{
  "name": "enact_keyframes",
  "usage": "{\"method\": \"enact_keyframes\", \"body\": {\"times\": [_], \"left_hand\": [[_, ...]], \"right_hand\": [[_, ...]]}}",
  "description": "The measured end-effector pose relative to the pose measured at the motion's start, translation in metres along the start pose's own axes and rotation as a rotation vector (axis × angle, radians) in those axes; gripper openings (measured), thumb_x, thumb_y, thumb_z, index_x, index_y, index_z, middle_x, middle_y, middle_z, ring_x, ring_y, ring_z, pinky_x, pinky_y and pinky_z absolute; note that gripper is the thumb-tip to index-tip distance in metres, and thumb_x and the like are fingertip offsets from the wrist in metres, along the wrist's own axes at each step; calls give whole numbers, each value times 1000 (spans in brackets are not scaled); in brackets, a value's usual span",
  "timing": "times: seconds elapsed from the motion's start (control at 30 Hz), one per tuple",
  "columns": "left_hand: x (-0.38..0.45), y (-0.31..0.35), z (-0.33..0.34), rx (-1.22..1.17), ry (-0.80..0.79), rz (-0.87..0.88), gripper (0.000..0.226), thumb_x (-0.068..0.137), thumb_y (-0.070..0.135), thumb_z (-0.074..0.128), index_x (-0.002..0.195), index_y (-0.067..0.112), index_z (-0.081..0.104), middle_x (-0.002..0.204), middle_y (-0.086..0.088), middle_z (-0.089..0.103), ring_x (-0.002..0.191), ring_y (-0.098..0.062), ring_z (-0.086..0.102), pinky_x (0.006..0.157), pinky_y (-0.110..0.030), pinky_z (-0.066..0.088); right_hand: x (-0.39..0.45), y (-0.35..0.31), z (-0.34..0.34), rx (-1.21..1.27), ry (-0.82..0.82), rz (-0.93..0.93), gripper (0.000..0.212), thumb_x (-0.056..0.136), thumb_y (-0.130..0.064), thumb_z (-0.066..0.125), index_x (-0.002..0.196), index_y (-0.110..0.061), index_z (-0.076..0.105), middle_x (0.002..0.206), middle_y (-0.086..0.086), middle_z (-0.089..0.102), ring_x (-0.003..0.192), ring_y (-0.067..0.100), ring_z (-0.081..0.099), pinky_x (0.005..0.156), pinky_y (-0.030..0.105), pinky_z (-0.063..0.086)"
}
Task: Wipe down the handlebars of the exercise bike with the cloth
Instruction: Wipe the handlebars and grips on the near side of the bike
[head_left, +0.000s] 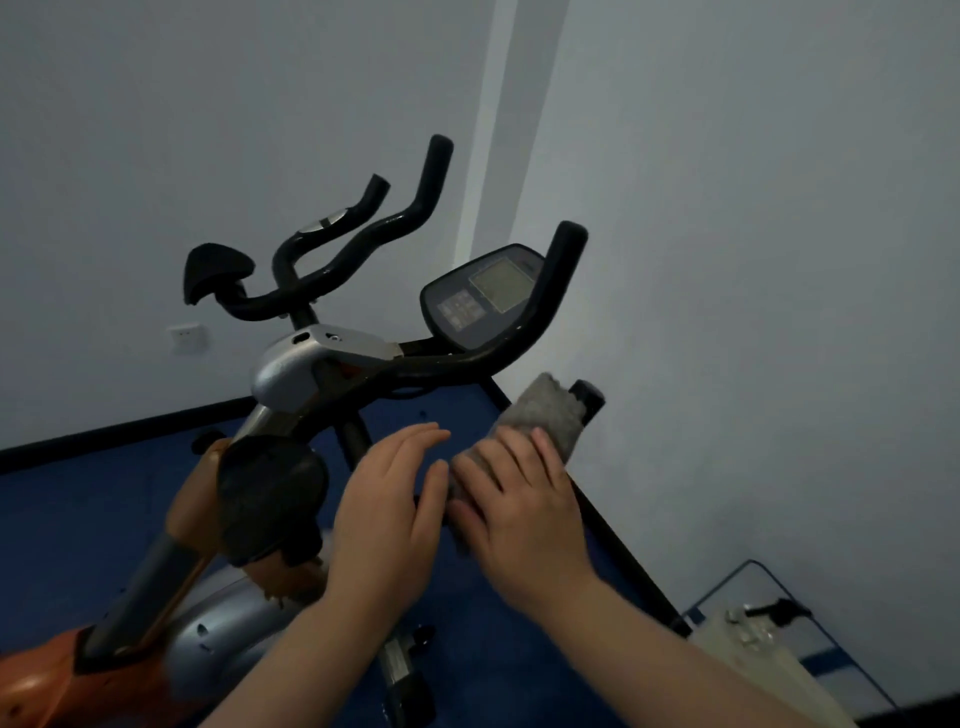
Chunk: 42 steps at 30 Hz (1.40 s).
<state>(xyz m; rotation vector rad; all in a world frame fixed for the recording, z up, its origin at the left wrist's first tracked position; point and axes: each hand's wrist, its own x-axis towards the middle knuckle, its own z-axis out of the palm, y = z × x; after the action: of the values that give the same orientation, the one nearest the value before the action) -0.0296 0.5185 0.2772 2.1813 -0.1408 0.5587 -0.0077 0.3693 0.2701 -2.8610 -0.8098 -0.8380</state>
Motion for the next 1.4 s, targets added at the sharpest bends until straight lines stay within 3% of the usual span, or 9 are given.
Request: {"method": "enact_keyframes", "body": {"times": [0.23,0.4,0.5,0.73,0.93,1.03,1.17,1.3,1.4], "left_hand": [[3,-6,18,32,-64,-39,40,93,42,34,117,23,59,110,9,62,106,-13,56,91,-35,43],[3,-6,21,76,-58,-38,46,91,47,30,116,23,60,109,9,63,105,-12,55,88,-30,39],[2,-4,21,94,-60,-50,46,91,46,30,117,23,60,111,8,63,107,-12,54,89,-29,38],[-1,-1,26,157,-42,-51,39,93,41,33,113,24,61,105,11,63,101,-11,55,90,-34,40],[0,2,34,231,65,-23,39,94,36,30,105,24,65,95,12,65,91,-9,58,87,-35,39],[1,3,35,242,94,-28,39,94,35,30,105,23,65,93,15,62,90,-10,58,84,-32,38],[-1,3,35,251,106,-57,41,94,38,29,110,23,64,101,12,64,96,-9,58,88,-34,39],[-5,9,33,163,105,-105,36,95,36,34,117,23,60,110,13,59,106,-3,51,98,-36,39],[-17,16,20,112,136,-106,31,94,26,42,122,23,56,120,12,58,119,-2,48,111,-33,31]], "right_hand": [[23,90,-28,-391,145,-399,37,96,-48,41,110,-23,64,111,0,67,114,20,60,109,39,28],[43,103,-32,-140,215,-390,31,98,-35,47,90,-14,67,93,7,65,92,29,62,76,41,51],[45,96,-26,106,291,-138,28,96,-26,48,88,-5,65,88,12,61,78,28,56,57,36,51],[48,26,1,773,785,684,31,99,-19,37,114,-2,58,108,8,60,100,6,54,87,11,43],[26,-21,13,1153,713,991,42,101,-28,36,143,-25,34,140,4,50,123,10,52,99,37,48],[16,-5,16,1282,554,900,49,97,-35,38,145,-25,27,137,2,51,119,4,54,96,22,48],[17,12,16,1210,564,692,57,100,-29,38,150,-29,11,151,4,33,135,12,39,109,39,40],[-1,-4,37,945,610,493,61,102,-29,32,151,-19,-2,159,5,-3,148,19,2,119,25,12],[-16,6,51,762,508,330,60,102,-31,33,152,-22,1,159,-4,-15,148,25,-5,120,38,12]]}}
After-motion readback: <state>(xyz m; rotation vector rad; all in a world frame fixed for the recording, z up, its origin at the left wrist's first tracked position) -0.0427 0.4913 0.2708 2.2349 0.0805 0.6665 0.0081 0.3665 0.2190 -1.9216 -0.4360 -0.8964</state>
